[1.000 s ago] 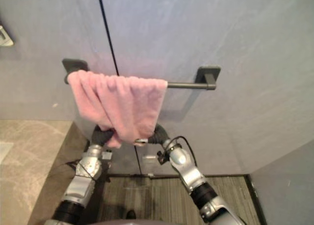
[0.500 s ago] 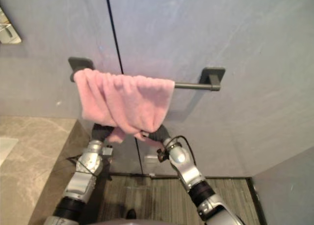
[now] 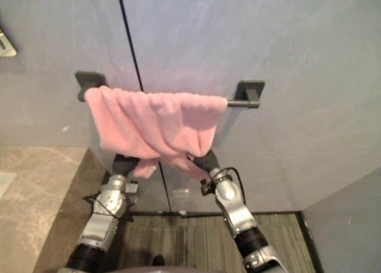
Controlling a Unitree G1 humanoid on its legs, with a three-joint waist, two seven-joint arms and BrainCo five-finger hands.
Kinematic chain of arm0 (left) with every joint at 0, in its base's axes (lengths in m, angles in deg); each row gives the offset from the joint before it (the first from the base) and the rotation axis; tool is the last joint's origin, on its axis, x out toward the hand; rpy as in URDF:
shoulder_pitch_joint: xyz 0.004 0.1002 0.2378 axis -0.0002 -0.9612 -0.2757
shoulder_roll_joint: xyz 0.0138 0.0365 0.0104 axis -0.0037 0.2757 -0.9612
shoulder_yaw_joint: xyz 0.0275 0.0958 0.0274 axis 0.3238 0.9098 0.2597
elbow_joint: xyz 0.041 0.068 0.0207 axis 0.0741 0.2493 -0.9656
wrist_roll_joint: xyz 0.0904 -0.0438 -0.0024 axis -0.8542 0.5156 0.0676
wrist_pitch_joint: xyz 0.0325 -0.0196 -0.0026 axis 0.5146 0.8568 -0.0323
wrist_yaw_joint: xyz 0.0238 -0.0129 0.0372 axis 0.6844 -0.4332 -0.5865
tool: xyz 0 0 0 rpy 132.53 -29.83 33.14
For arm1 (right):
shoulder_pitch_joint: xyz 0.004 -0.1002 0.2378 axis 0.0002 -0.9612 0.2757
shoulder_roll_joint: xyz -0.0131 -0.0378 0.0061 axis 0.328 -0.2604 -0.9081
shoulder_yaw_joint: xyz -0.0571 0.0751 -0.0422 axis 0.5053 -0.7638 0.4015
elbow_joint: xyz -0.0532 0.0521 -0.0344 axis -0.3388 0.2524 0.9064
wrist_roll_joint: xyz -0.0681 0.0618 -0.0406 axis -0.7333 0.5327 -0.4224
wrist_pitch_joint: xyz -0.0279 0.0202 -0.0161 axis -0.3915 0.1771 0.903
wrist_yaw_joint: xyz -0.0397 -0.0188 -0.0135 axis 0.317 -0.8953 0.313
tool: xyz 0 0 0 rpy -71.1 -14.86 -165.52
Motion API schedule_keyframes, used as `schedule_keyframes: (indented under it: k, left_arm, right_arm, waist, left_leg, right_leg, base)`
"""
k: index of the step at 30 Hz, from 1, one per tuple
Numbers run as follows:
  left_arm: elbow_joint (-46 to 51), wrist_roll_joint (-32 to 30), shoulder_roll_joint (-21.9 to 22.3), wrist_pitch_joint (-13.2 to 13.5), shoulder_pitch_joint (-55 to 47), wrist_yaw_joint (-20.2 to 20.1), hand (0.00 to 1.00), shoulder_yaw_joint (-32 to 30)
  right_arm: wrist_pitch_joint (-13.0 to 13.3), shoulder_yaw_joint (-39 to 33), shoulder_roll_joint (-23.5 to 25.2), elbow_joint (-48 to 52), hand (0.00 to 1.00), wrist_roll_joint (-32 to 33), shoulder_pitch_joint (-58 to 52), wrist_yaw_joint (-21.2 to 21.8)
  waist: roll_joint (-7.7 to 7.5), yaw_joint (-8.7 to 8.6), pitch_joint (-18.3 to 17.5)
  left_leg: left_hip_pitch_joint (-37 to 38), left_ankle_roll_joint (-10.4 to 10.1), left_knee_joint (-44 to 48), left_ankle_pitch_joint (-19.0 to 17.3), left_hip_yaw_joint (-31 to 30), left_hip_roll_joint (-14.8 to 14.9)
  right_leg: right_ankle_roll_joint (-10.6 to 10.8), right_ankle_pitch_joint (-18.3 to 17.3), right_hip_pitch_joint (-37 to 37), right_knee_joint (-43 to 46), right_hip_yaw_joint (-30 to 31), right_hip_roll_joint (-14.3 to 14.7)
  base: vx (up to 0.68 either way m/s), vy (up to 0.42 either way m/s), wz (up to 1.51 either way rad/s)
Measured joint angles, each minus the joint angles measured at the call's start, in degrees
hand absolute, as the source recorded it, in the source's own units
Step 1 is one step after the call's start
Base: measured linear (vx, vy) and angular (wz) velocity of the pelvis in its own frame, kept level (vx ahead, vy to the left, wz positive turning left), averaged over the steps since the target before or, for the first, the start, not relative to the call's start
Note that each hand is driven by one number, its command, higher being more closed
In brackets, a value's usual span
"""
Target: Organize washtable
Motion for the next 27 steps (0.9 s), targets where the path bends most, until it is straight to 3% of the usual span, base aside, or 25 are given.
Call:
schedule_keyframes:
  k: [16,27]
  left_arm:
    - [0.0,0.0,1.4,0.0,-0.2,-2.4,1.00,0.4]
    - [-0.1,-0.1,3.1,0.0,-1.1,-3.6,1.00,0.4]
  right_arm:
    - [0.1,-4.6,2.4,2.0,1.00,0.0,-3.7,0.1]
    - [0.1,-7.1,2.8,2.0,1.00,-0.3,-4.0,0.1]
  waist:
    - [0.45,-0.26,0.0]
    - [0.49,-1.47,0.0]
  left_leg:
    - [0.1,0.0,0.0,0.0,0.1,0.0]
    - [0.1,0.0,0.0,0.0,0.0,-0.1]
  right_leg:
    - [0.0,0.0,0.0,0.1,0.1,0.0]
    - [0.0,0.0,0.0,0.1,-0.3,-0.1]
  base:
    - [0.00,0.000,0.00]
    - [0.00,0.000,0.00]
